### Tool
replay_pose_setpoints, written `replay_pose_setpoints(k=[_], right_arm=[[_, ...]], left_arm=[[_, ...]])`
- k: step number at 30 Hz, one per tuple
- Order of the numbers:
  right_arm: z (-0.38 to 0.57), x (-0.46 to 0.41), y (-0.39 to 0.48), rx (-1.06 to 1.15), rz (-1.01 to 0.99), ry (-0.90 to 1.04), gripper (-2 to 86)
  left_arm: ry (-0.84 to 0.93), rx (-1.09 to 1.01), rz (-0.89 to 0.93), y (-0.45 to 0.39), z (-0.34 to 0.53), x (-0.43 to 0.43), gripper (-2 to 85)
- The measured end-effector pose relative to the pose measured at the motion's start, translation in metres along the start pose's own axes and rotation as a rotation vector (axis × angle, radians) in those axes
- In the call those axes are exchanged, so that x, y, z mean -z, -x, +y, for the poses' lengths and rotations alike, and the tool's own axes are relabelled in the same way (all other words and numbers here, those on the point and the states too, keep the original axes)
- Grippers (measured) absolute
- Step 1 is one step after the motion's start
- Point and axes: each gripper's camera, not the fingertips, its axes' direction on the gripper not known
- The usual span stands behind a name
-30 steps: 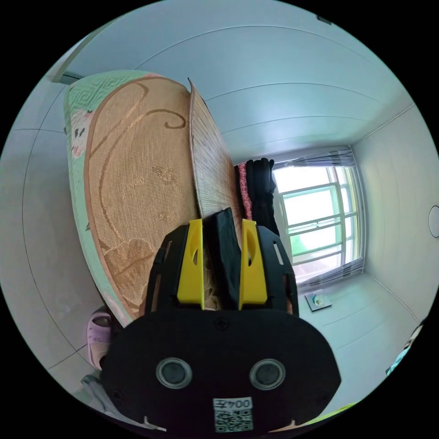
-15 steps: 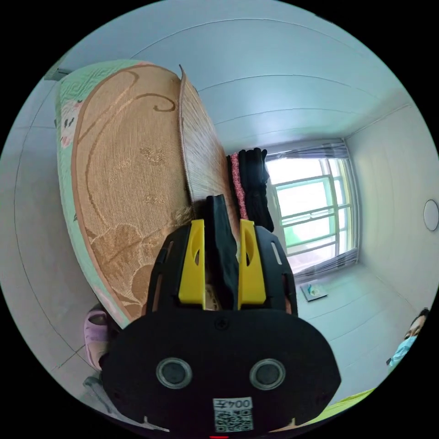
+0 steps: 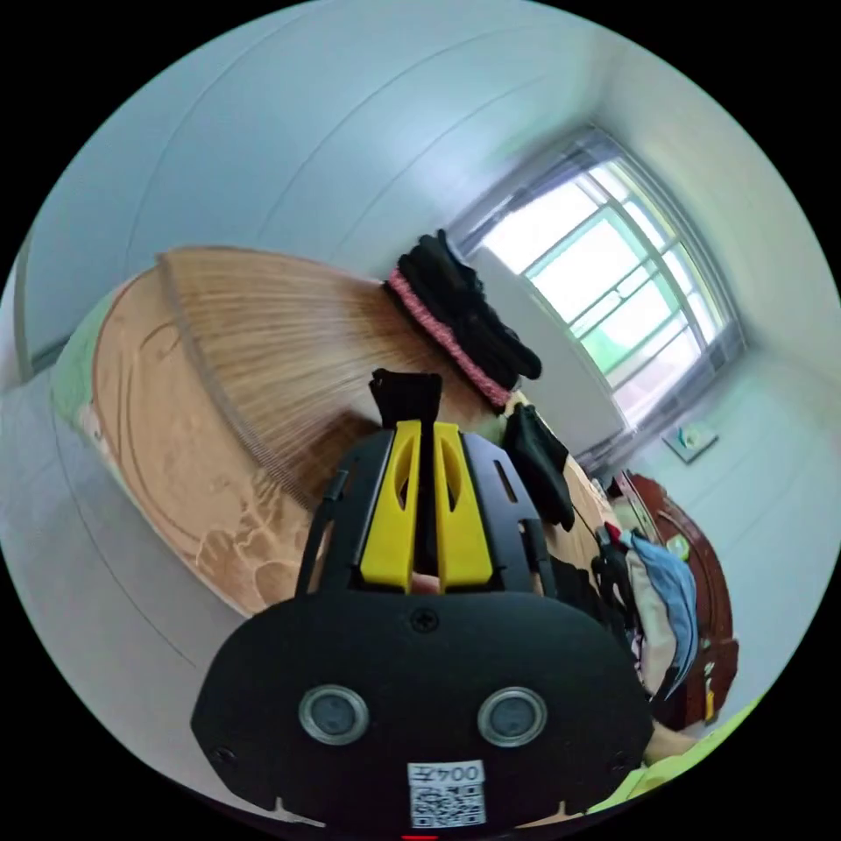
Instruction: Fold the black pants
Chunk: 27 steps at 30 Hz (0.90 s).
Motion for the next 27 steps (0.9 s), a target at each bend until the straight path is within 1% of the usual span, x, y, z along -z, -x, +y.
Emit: replay_pose_setpoints(k=[1,2,4,5,7,8,10,11,13,14,16,17,18,19,20,22,24,26,27], right_arm=[[-0.002,0.004,-0.005,-0.025,-0.024,-0.013,-0.7],[-0.003,0.01,-0.01,-0.059,-0.043,-0.03,-0.7],[-0.003,0.018,-0.018,-0.107,-0.073,-0.057,-0.7],[-0.003,0.024,-0.024,-0.131,-0.094,-0.072,-0.7],[-0.001,0.031,-0.032,-0.162,-0.12,-0.091,-0.7],[0.001,0.036,-0.038,-0.179,-0.136,-0.103,-0.7],[0.006,0.041,-0.047,-0.205,-0.155,-0.116,-0.7],[0.009,0.044,-0.052,-0.221,-0.166,-0.123,-0.7],[0.014,0.046,-0.061,-0.248,-0.179,-0.126,-0.7],[0.016,0.047,-0.066,-0.266,-0.188,-0.126,-0.7],[0.017,0.047,-0.075,-0.295,-0.21,-0.129,-0.7],[0.017,0.046,-0.08,-0.311,-0.229,-0.127,-0.6],[0.016,0.045,-0.082,-0.317,-0.24,-0.122,-0.6],[0.014,0.042,-0.087,-0.329,-0.259,-0.109,-0.6],[0.013,0.039,-0.091,-0.344,-0.269,-0.104,-0.5],[0.011,0.037,-0.096,-0.356,-0.284,-0.097,-0.2],[0.008,0.037,-0.101,-0.361,-0.295,-0.1,0.6],[0.004,0.039,-0.104,-0.348,-0.323,-0.104,3.3],[0.003,0.039,-0.104,-0.344,-0.338,-0.103,3.9]], left_arm=[[0.008,-0.063,0.021,-0.037,-0.008,-0.001,2.1],[0.01,-0.092,0.034,-0.056,-0.011,-0.002,2.0],[0.026,-0.215,0.092,-0.138,-0.019,-0.006,1.6],[0.032,-0.25,0.103,-0.159,-0.02,-0.007,1.5],[0.06,-0.393,0.148,-0.246,-0.017,-0.014,1.3],[0.068,-0.43,0.158,-0.268,-0.014,-0.016,1.3],[0.104,-0.578,0.191,-0.355,0.006,-0.025,1.1],[0.115,-0.616,0.2,-0.375,0.013,-0.028,1.1],[0.149,-0.775,0.229,-0.457,0.052,-0.04,1.1],[0.161,-0.815,0.236,-0.476,0.065,-0.045,1.1],[0.225,-0.951,0.249,-0.541,0.125,-0.072,1.1],[0.243,-0.979,0.248,-0.555,0.142,-0.081,1.1],[0.285,-1.014,0.248,-0.577,0.18,-0.102,1.2],[0.359,-1.043,0.247,-0.594,0.22,-0.13,1.2],[0.403,-1.063,0.236,-0.601,0.241,-0.145,1.2],[0.574,-1.105,0.111,-0.616,0.314,-0.199,1.2],[0.572,-1.079,0.091,-0.62,0.336,-0.208,1.3],[0.523,-0.977,0.089,-0.621,0.328,-0.198,1.4],[0.499,-0.887,0.12,-0.617,0.315,-0.19,1.4]])
